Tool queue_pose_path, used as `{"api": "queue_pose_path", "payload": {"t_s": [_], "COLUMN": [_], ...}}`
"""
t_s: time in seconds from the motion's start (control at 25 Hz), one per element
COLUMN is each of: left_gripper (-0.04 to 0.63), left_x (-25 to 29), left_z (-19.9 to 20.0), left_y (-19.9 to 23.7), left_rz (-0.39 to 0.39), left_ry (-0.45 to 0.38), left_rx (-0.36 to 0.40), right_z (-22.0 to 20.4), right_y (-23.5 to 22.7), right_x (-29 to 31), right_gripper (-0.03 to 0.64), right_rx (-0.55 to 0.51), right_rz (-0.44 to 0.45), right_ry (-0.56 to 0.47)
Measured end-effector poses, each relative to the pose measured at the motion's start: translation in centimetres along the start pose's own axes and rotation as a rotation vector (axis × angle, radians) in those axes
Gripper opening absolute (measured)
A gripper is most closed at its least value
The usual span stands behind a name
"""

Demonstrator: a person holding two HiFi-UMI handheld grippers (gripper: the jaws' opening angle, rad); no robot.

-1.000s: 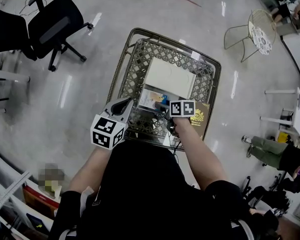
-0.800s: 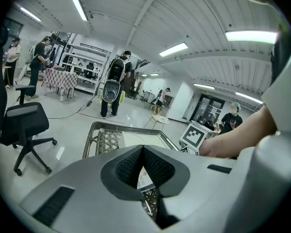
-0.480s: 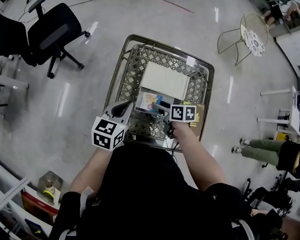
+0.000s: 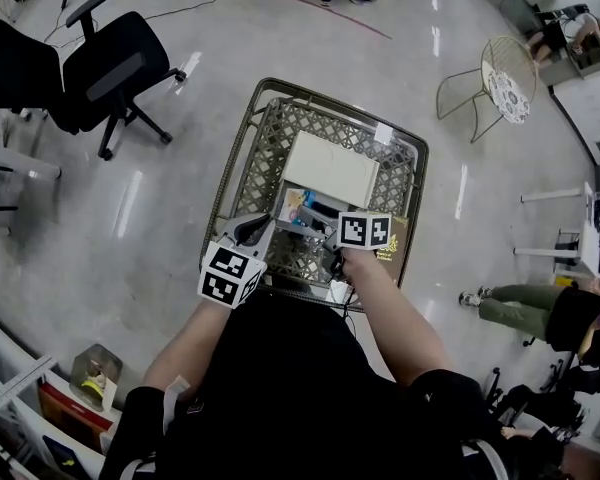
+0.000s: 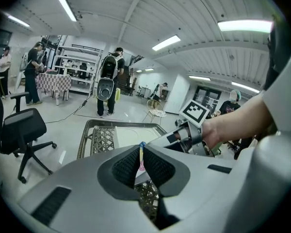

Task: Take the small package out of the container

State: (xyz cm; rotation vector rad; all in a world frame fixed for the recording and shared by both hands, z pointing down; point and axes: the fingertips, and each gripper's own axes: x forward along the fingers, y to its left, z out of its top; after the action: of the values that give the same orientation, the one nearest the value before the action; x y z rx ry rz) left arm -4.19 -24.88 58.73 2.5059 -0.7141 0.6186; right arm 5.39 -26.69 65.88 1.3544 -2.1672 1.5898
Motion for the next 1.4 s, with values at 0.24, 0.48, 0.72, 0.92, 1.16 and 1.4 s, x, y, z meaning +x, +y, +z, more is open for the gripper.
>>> {"api": "queue_pose_path", "payload": {"t_s": [0.24,0.48,0.72,0.92,1.16,1.4], "left_gripper": [0.117,0.204,0.21,0.207,0.103,0.1], "left_x": [3.0,6.0,8.0,9.1,9.2,8.3], "left_z": [-2.8,-4.8,-5.6,-5.9,-5.9,-5.5], "left_y": [-1.1,-1.4,-0.2,1.6,2.3,1.6], "left_rz": [-0.011,-0.003,0.033,0.059,0.055,0.023], "left_ry": [0.077,0.146,0.184,0.209,0.221,0.208], "left_rx": [0.03,0.074,0.091,0.101,0.11,0.108], "right_z": [0.5,0.8,0.7,1.4,2.7,2.6], "right_y": [2.0,3.5,4.9,5.4,5.5,5.0], "right_x": [1.1,2.5,3.7,3.9,1.6,-1.3], "right_gripper": [0.198,0.19,0.19,0.19,0.192,0.192], "right_rx": [-0.044,-0.055,-0.074,-0.078,-0.064,-0.036], "right_rz": [0.076,0.137,0.174,0.187,0.172,0.124], "right_ry": [0.046,0.086,0.113,0.094,0.006,-0.053]}}
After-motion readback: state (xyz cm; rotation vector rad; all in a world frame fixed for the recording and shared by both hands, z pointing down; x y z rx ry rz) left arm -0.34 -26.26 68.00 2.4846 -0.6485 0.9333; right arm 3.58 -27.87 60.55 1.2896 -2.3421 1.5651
